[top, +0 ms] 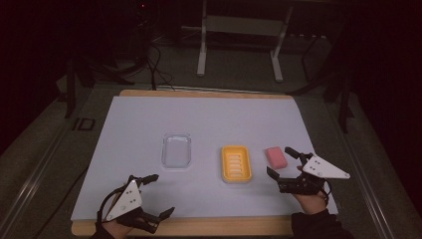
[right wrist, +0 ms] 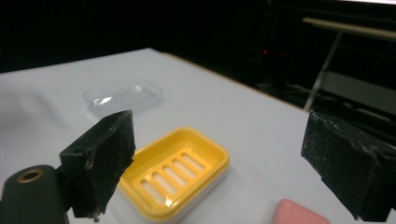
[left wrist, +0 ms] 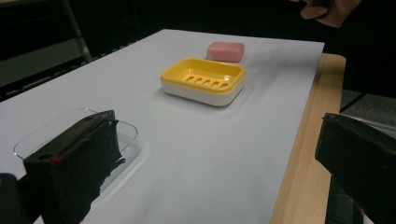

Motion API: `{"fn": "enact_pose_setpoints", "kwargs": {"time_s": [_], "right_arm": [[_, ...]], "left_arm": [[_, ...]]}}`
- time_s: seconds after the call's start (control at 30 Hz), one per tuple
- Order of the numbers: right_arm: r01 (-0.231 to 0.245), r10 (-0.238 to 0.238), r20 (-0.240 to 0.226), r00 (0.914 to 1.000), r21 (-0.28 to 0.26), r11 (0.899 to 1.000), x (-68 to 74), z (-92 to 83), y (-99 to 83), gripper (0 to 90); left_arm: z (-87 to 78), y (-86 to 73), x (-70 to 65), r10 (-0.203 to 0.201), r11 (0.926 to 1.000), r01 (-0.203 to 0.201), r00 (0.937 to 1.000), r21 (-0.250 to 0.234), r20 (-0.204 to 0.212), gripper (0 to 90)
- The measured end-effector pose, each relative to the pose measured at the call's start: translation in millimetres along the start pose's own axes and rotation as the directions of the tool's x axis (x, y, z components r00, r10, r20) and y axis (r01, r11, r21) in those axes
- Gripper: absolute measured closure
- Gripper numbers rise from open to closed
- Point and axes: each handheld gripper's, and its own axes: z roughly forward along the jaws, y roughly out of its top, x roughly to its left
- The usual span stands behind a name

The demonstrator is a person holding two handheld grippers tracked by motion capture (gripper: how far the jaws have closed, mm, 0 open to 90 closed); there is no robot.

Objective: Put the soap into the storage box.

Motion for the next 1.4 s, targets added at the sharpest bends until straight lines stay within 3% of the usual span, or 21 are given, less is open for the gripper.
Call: {"fn": "enact_pose_setpoints", "kwargs": {"time_s": [0.23,0.33,0.43,0.57,0.6,0.63,0.87,0.9,0.93,1.07,1.2,1.23,1.3,1.33,1.37,1.4], "right_arm": [[0.002,-0.002,0.017,0.9999,0.002,1.000,0.6,3.1,-0.2,9.9],[-0.005,0.005,0.003,1.0000,0.049,0.999,0.1,7.4,-0.1,11.3],[-0.022,0.022,-0.008,0.9997,0.059,0.998,0.2,9.2,0.5,13.1],[-0.088,0.089,0.001,0.9960,0.117,0.989,-3.3,13.6,4.1,12.8],[-0.088,0.089,0.001,0.9960,0.117,0.989,-3.3,13.6,4.1,12.8],[-0.083,0.081,0.018,0.9965,0.150,0.985,-3.4,15.5,3.5,12.9],[-0.081,0.086,-0.010,0.9962,0.243,0.967,-0.6,23.8,4.6,12.8],[-0.081,0.088,-0.013,0.9960,0.266,0.961,0.5,25.4,4.8,12.8],[-0.078,0.085,-0.011,0.9963,0.316,0.946,2.8,29.5,4.4,11.8],[-0.087,0.096,-0.004,0.9954,0.394,0.915,3.9,36.0,1.6,11.3],[-0.115,0.111,0.038,0.9931,0.477,0.871,0.9,41.7,-2.7,11.6],[-0.115,0.111,0.038,0.9931,0.477,0.871,0.9,41.7,-2.7,11.6],[-0.144,0.140,0.045,0.9891,0.502,0.853,-2.3,43.0,-5.3,12.9],[-0.154,0.147,0.055,0.9876,0.526,0.836,-5.1,43.2,-7.1,16.1],[-0.149,0.136,0.064,0.9886,0.539,0.829,-5.2,42.6,-7.4,18.0],[-0.149,0.136,0.064,0.9886,0.539,0.829,-5.2,42.6,-7.4,18.0]], "left_arm": [[0.2,0.0,-0.2,0.003,1.0000,-0.003,1.0000,0.001,-0.001,0.6],[0.2,0.0,-0.5,0.002,1.0000,-0.002,1.0000,0.002,0.001,0.6],[0.6,-0.1,-0.8,-0.001,1.0000,0.000,1.0000,0.005,0.008,0.6],[0.9,0.3,-1.3,0.001,1.0000,-0.001,0.9999,0.004,0.014,0.6],[0.9,0.3,-1.3,0.001,1.0000,-0.001,0.9999,0.004,0.014,0.6],[0.1,0.4,-1.3,0.002,1.0000,-0.002,0.9999,0.002,0.013,0.6],[-2.2,0.8,-1.4,0.003,1.0000,-0.003,0.9999,-0.004,0.012,0.6],[-2.3,0.8,-1.3,0.002,1.0000,-0.002,0.9999,-0.005,0.012,0.6],[-2.3,0.9,-1.5,0.005,1.0000,-0.005,0.9999,-0.004,0.010,0.5],[-2.1,0.9,-1.8,0.007,1.0000,-0.007,0.9999,-0.002,0.008,0.6],[-2.3,0.9,-1.7,0.007,1.0000,-0.007,1.0000,-0.003,0.006,0.6],[-2.3,1.0,-1.6,0.007,1.0000,-0.007,1.0000,-0.003,0.005,0.6],[-2.1,0.9,-1.6,0.007,1.0000,-0.007,1.0000,-0.001,0.005,0.6],[-2.1,0.9,-1.7,0.008,1.0000,-0.008,1.0000,0.001,0.005,0.6],[-2.2,0.9,-1.9,0.007,1.0000,-0.007,1.0000,0.000,0.005,0.6],[-2.2,0.9,-1.9,0.007,1.0000,-0.007,1.0000,0.000,0.005,0.6]]}}
